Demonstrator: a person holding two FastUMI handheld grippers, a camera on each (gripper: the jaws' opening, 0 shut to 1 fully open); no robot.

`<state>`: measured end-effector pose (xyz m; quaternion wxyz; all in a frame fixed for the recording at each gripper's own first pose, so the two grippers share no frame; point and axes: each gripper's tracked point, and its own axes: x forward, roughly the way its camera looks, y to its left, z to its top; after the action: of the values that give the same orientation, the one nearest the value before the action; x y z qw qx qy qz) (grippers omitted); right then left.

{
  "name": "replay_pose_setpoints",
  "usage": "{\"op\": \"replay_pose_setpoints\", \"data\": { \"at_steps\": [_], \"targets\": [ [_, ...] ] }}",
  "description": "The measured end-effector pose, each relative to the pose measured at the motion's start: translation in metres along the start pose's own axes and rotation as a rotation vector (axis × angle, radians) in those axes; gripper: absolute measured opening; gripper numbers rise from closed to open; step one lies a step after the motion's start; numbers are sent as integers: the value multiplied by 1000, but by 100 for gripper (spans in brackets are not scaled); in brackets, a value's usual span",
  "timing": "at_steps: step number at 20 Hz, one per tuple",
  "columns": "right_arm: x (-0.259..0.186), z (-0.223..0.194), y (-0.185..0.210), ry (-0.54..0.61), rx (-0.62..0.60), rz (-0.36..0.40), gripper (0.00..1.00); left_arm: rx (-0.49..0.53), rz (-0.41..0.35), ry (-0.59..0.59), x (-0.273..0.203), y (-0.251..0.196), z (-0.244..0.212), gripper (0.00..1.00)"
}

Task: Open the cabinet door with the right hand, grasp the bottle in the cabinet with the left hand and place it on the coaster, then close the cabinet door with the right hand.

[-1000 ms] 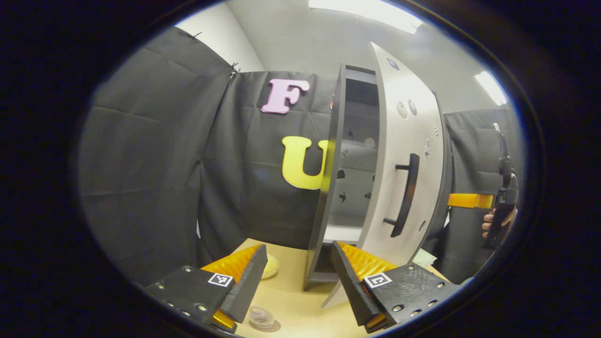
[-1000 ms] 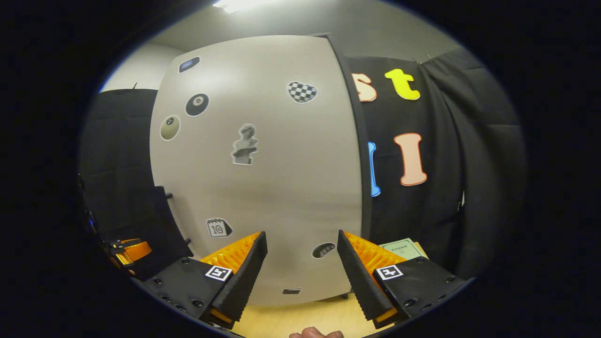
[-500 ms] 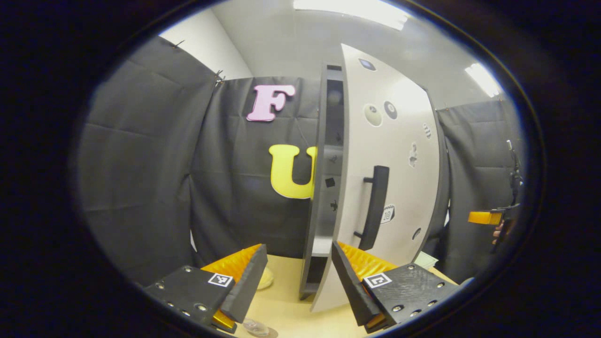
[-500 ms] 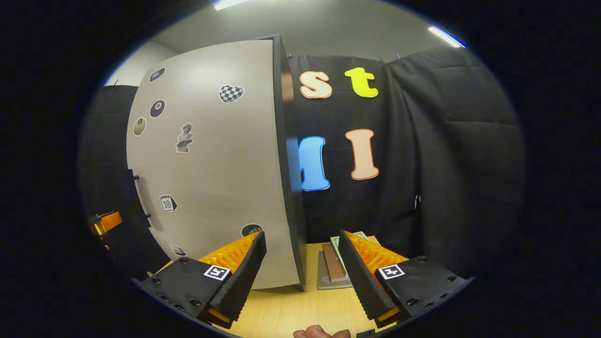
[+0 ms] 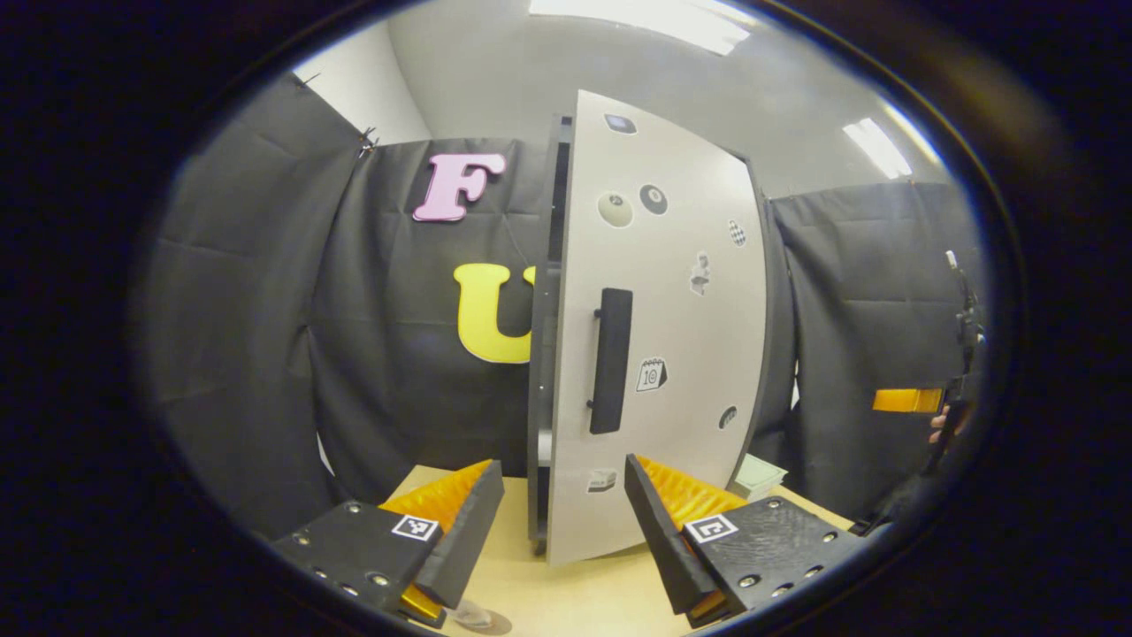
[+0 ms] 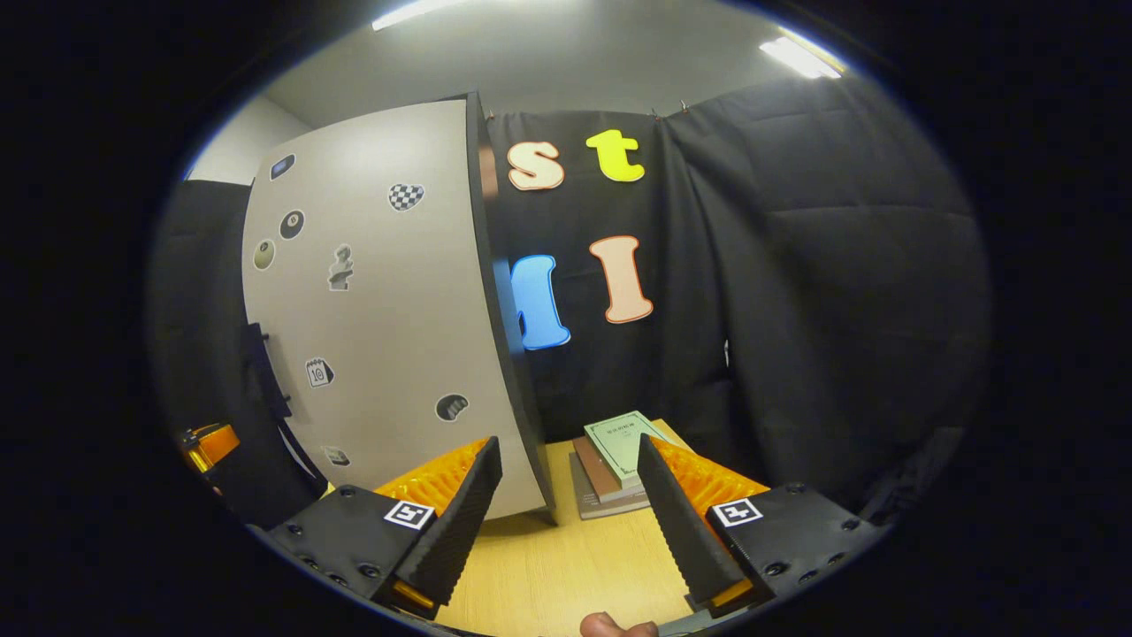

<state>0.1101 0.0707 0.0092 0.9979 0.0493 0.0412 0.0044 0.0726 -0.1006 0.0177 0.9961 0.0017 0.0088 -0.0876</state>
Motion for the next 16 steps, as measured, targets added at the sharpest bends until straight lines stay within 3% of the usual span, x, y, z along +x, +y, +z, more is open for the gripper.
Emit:
{"op": "replay_pose_setpoints", "data": {
  "at_steps": [5,10,13,16],
  "targets": [
    [-51,-19,8,31,-43,-7,98,-23,-19,-5,-48,7,-19,85],
    [-103,-32,-9,41,-111,-46,98,-91,-39,17,-75,2,-39,85],
    [-114,-34,-12,47,-59,-40,98,-79,-22,10,-86,6,-35,88],
    [-113,-24,-15,17,-5,-12,98,-51,-1,-11,-95,7,-21,82]
  ]
}}
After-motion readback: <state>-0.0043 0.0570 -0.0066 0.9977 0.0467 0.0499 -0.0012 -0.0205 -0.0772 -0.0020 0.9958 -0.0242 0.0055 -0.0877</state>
